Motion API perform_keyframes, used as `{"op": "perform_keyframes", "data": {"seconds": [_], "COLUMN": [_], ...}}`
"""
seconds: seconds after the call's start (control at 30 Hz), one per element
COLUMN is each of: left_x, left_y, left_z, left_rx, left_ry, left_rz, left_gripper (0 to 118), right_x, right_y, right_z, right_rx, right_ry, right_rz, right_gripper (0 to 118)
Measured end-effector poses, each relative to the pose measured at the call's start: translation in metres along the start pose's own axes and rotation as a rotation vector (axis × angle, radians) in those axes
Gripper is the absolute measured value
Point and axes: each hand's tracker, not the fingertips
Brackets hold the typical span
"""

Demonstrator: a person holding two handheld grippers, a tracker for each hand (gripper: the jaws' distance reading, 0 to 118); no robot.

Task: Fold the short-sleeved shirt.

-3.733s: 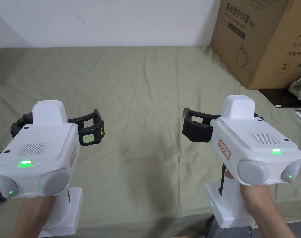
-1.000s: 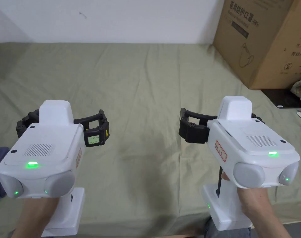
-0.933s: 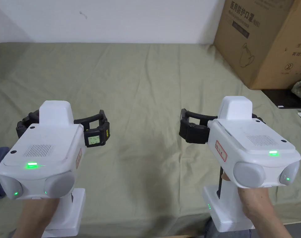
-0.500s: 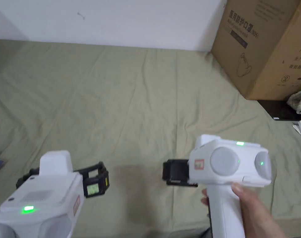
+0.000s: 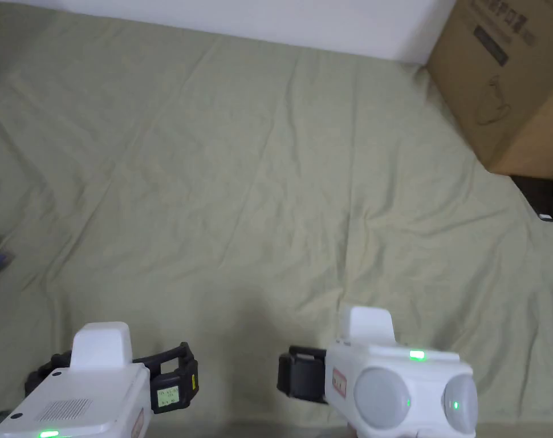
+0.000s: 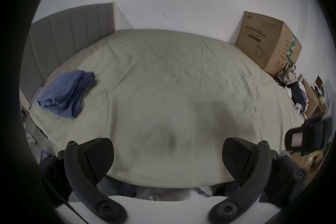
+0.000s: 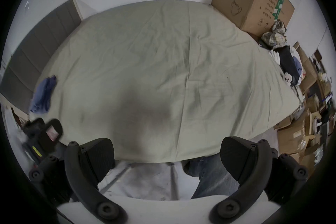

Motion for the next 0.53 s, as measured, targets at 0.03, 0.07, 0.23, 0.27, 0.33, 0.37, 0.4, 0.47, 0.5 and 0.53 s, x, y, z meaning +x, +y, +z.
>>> {"op": "perform_keyframes", "data": {"seconds": [0.03, 0.07, 0.23, 0.27, 0.33, 0.37, 0.4, 0.47, 0.5, 0.53], "left_x": [-0.002, -0.003, -0.009, -0.009, -0.012, -0.016, -0.019, -0.023, -0.024, -0.026], "left_y": [0.001, 0.003, 0.044, 0.058, 0.087, 0.100, 0.114, 0.139, 0.148, 0.156], "left_z": [-0.005, -0.011, -0.057, -0.071, -0.103, -0.125, -0.145, -0.180, -0.197, -0.211], "left_rx": [-0.014, -0.026, -0.013, 0.000, 0.041, 0.054, 0.053, 0.018, 0.005, -0.006], "left_ry": [-0.001, -0.003, 0.011, 0.022, 0.062, 0.079, 0.110, 0.166, 0.183, 0.192], "left_rz": [0.010, 0.016, 0.041, 0.040, 0.037, 0.038, 0.041, 0.054, 0.073, 0.090], "left_gripper": [118, 118, 118, 118, 118, 118, 118, 118, 118, 118], "right_x": [0.003, 0.003, 0.018, 0.026, 0.047, 0.058, 0.069, 0.087, 0.093, 0.100], "right_y": [-0.002, -0.003, 0.024, 0.040, 0.073, 0.090, 0.107, 0.137, 0.147, 0.158], "right_z": [-0.014, -0.026, -0.079, -0.090, -0.114, -0.127, -0.141, -0.170, -0.181, -0.194], "right_rx": [-0.016, -0.035, 0.002, 0.025, 0.080, 0.103, 0.116, 0.113, 0.114, 0.123], "right_ry": [-0.007, 0.007, 0.065, 0.064, 0.022, -0.002, -0.025, -0.076, -0.082, -0.090], "right_rz": [0.046, 0.096, 0.109, 0.064, -0.019, -0.069, -0.121, -0.225, -0.265, -0.289], "right_gripper": [115, 115, 115, 115, 115, 115, 115, 115, 115, 115]}}
